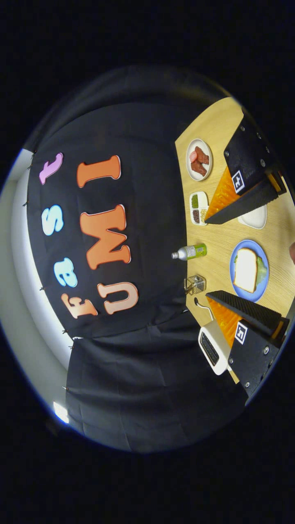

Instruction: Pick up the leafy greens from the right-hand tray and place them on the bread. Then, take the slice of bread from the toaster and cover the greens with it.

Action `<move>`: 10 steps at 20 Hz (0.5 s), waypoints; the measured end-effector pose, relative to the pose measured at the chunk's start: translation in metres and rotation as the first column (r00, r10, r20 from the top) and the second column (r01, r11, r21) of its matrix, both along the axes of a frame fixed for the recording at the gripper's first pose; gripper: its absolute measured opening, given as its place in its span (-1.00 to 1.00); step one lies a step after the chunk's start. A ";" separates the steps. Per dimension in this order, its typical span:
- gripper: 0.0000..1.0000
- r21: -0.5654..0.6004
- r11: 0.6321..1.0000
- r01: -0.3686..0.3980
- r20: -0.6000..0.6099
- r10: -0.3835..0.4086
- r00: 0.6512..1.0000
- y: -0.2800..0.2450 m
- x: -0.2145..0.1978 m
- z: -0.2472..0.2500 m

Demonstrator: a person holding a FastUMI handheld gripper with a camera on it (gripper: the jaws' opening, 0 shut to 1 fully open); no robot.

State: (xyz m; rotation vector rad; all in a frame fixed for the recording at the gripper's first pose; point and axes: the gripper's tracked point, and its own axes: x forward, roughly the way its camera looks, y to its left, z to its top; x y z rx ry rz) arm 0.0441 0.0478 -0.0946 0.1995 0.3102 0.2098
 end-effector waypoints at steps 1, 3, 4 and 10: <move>0.97 -0.018 1.000 0.012 0.025 -0.011 1.000 -0.006 -0.008 0.009; 0.97 -0.066 0.997 0.031 0.105 -0.024 0.994 -0.013 -0.018 0.030; 0.97 -0.098 0.994 0.043 0.146 -0.029 0.989 -0.017 -0.021 0.039; 0.97 -0.179 0.978 0.104 0.291 -0.048 0.956 -0.016 -0.057 0.078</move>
